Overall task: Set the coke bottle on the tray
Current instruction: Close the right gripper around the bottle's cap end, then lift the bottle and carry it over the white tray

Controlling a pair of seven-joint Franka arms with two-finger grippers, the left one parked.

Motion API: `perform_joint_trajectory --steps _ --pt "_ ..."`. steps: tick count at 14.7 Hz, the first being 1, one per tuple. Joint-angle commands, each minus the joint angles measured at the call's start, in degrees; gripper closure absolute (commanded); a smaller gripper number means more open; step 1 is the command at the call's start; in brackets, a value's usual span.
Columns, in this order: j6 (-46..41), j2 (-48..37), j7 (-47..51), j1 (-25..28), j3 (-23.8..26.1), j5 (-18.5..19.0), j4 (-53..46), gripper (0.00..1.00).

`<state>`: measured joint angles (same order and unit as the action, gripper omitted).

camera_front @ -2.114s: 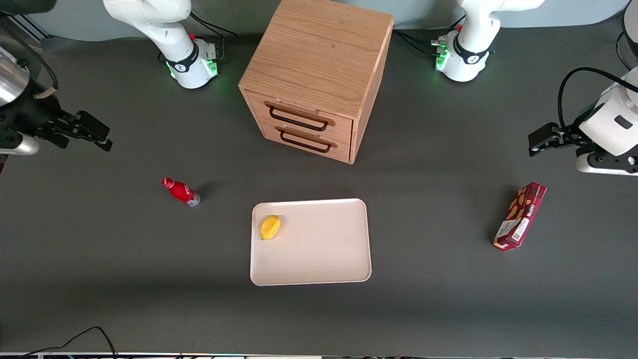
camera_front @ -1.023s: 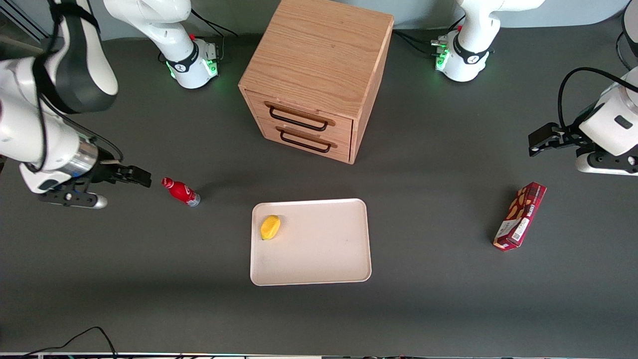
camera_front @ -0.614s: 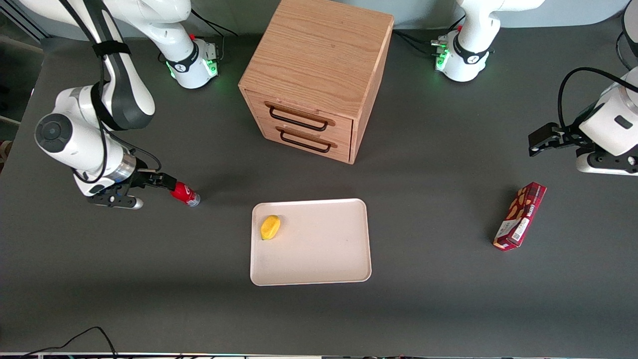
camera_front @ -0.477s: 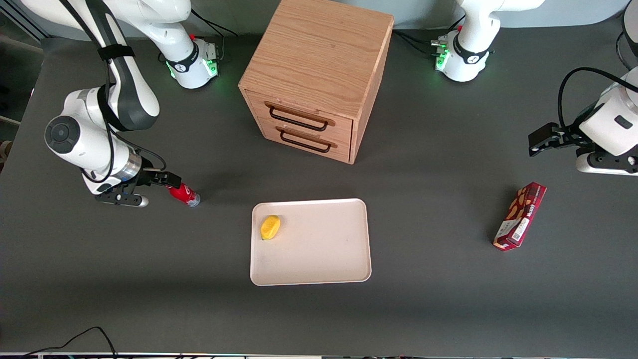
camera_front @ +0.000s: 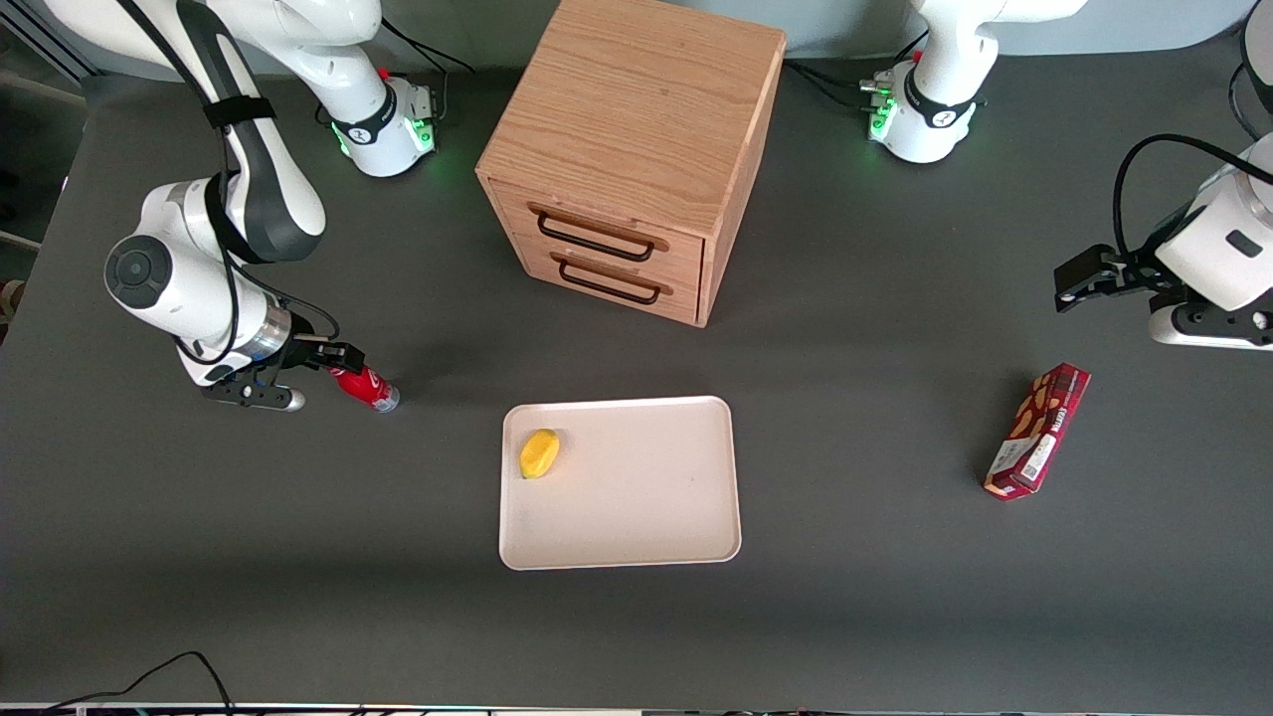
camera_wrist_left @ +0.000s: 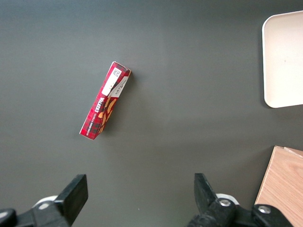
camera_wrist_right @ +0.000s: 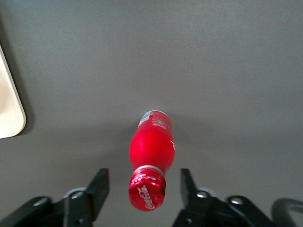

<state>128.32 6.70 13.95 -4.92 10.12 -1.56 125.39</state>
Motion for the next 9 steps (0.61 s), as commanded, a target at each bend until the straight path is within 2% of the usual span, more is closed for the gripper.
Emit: perform_joint_trajectory --steps 1,4,5,9 --pt "1.14 -0.2 -0.68 -0.44 0.25 -1.17 0.47 0.99" --pt "-0.34 -1.51 -0.42 -0.27 1.3 -1.17 -1.19 1.0" --pt "-3.22 -2.82 -0.25 -0.27 2.0 -1.17 -4.07 1.0" --pt "-19.65 -2.84 -0.16 0.34 4.2 -0.38 -23.56 1.0"
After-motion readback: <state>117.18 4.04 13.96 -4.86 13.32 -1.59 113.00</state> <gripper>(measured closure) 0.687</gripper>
